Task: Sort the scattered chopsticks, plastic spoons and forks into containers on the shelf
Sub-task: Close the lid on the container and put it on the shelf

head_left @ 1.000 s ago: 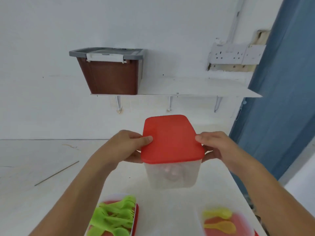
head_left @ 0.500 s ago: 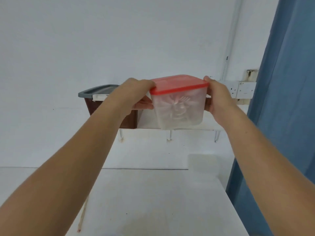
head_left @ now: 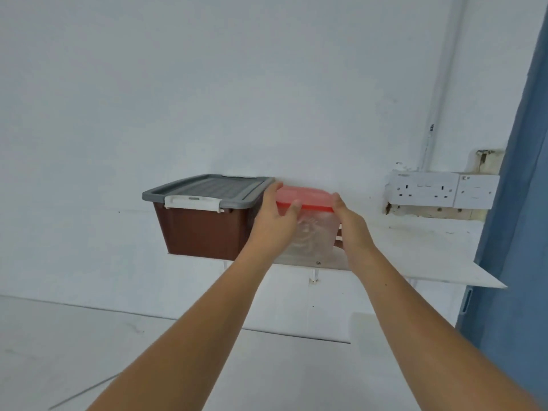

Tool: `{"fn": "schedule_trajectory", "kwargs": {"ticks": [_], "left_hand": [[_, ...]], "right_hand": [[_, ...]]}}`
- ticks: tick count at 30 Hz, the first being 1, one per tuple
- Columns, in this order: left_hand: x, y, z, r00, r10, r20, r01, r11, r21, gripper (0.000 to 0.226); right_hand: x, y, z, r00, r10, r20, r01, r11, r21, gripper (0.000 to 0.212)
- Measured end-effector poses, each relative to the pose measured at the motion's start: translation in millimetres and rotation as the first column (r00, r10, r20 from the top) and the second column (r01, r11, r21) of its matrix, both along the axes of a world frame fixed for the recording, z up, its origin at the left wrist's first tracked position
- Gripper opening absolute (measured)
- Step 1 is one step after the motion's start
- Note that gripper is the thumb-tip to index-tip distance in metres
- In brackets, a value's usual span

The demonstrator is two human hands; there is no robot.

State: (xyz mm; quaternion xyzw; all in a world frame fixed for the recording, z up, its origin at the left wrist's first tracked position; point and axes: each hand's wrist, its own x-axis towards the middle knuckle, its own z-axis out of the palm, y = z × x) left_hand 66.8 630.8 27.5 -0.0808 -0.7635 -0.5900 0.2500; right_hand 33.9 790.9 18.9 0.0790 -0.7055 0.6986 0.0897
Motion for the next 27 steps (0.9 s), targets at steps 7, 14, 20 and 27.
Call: {"fn": "schedule_trajectory", "kwargs": {"ticks": [7,14,20,27], "left_hand": [[-24,6,-17,0.983,0.180,0.019,-0.180,0.983,-0.027,0.035],[-26,9,-19,0.976,0.215,0.028,-0.214,0.976,-0.042,0.048],[66,3,-58,0.999,-0.026,-0.043,0.013,0.961,-0.278,0.061],[181,-127,-217,0.895,0.229,0.383,-0.025,0.882,-0.470,0.016]], "right_hand": [[-24,-25,-7,0.992,-0.118,-0.053,0.121,0.990,0.066,0.039],[-22,-33,-6,0.979,-0.180,-0.095,0.190,0.976,0.110,0.032],[19,-20,-41,0.890,-0.306,-0.338,0.394,0.889,0.234,0.060],[154,-45,-255,0.994,-0.054,-0.095,0.096,0.846,0.524,0.033]]}}
